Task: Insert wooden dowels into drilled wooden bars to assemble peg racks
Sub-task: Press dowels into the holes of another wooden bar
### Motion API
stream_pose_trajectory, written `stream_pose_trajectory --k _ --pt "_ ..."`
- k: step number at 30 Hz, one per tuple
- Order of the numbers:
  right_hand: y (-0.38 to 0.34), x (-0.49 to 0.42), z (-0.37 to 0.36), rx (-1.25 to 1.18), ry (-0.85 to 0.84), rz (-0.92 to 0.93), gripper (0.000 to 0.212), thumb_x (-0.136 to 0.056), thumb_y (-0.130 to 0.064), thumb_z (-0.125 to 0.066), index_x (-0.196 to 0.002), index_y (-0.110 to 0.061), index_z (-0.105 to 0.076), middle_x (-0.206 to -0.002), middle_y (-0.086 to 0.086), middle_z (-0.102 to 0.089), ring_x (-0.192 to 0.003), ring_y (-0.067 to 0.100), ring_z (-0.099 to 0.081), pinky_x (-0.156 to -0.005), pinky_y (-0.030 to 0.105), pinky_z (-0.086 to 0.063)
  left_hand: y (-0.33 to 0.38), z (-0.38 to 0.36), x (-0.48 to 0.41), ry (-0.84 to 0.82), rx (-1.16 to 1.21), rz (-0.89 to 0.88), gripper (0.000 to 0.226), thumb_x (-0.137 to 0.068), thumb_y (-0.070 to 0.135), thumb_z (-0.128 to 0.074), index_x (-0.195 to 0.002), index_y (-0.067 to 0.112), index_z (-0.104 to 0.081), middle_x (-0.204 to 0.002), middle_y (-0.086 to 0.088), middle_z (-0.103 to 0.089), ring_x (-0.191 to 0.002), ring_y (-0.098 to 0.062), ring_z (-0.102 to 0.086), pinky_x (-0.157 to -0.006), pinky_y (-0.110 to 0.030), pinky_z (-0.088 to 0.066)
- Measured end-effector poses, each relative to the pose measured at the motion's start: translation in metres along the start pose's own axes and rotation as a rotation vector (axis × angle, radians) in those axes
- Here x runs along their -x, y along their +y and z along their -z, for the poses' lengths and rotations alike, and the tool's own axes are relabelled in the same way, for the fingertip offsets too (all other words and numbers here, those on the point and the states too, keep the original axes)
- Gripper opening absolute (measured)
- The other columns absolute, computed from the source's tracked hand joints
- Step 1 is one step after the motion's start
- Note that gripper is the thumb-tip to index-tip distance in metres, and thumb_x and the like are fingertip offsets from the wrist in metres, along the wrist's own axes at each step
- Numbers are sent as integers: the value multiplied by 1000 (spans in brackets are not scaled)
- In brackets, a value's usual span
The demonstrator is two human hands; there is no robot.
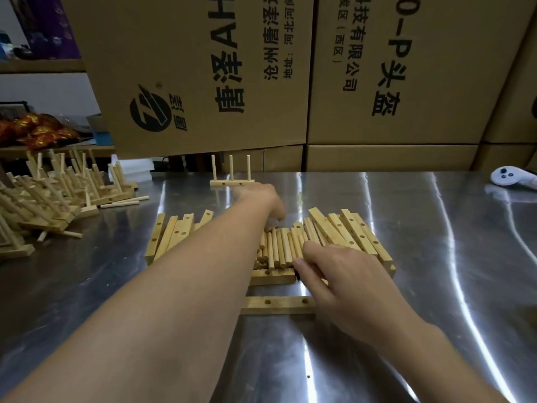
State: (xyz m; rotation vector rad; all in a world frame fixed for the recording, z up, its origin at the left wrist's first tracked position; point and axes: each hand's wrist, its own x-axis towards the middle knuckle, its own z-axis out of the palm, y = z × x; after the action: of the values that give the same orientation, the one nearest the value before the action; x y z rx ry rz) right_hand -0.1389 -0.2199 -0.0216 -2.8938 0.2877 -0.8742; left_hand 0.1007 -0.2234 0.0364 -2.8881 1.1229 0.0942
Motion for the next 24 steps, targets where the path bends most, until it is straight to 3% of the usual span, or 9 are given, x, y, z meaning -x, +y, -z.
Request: stream_pose_trajectory --k 3,7,10,13,16,19,24 --pt "-2 0 -2 -9 1 7 34 -107 -51 -32 -79 -34 -32 -61 -11 -45 -55 10 -45 -48 32 -39 1 -2 -2 -35 39 10 23 -89 36 -72 -101 18 -65 -93 -3 -67 -80 -20 -57 -92 -43 -50" --pt "-4 0 -3 8 6 36 32 -107 -49 -34 -78 -35 -30 -60 -12 -41 -53 8 -42 -46 25 -31 0 -5 5 -33 70 25 15 -88 36 -76 -92 23 -74 -79 3 -73 -75 -15 -65 -76 -36 -48" --pt "-5 1 -3 -21 9 28 33 -107 -50 -33 -79 -34 -32 -62 -12 -43 -54 10 -44 -48 28 -36 -1 -6 5 -13 192 26 27 -88 30 -77 -109 15 -68 -97 -4 -72 -92 -22 -68 -99 -44 -54" --pt "-6 1 -2 -79 41 9 34 -109 -48 -33 -80 -31 -35 -63 -10 -46 -57 12 -46 -52 39 -44 2 14 15 100 635 -29 34 -96 33 -77 -115 9 -62 -113 -12 -67 -102 -24 -65 -101 -45 -54" --pt "-10 1 1 -169 120 -11 34 -109 -44 -34 -79 -29 -35 -63 -8 -44 -59 15 -46 -52 38 -39 -5 41 59 246 1119 -237 26 -101 39 -71 -107 15 -80 -106 2 -76 -95 -10 -67 -97 -37 -53" --pt "-17 0 4 -322 191 -69 34 -109 -42 -37 -78 -29 -33 -67 -4 -44 -61 19 -44 -55 37 -35 -29 40 127 264 1302 -437 20 -103 43 -65 -107 30 -80 -104 11 -80 -97 -4 -74 -77 -17 -52" --pt "-34 3 1 -593 174 -119 31 -108 -37 -40 -80 -25 -39 -72 -1 -48 -64 17 -45 -59 35 -36 -66 -17 199 170 1591 -400 22 -102 41 -63 -115 34 -79 -110 2 -80 -97 -11 -77 -75 -27 -56"
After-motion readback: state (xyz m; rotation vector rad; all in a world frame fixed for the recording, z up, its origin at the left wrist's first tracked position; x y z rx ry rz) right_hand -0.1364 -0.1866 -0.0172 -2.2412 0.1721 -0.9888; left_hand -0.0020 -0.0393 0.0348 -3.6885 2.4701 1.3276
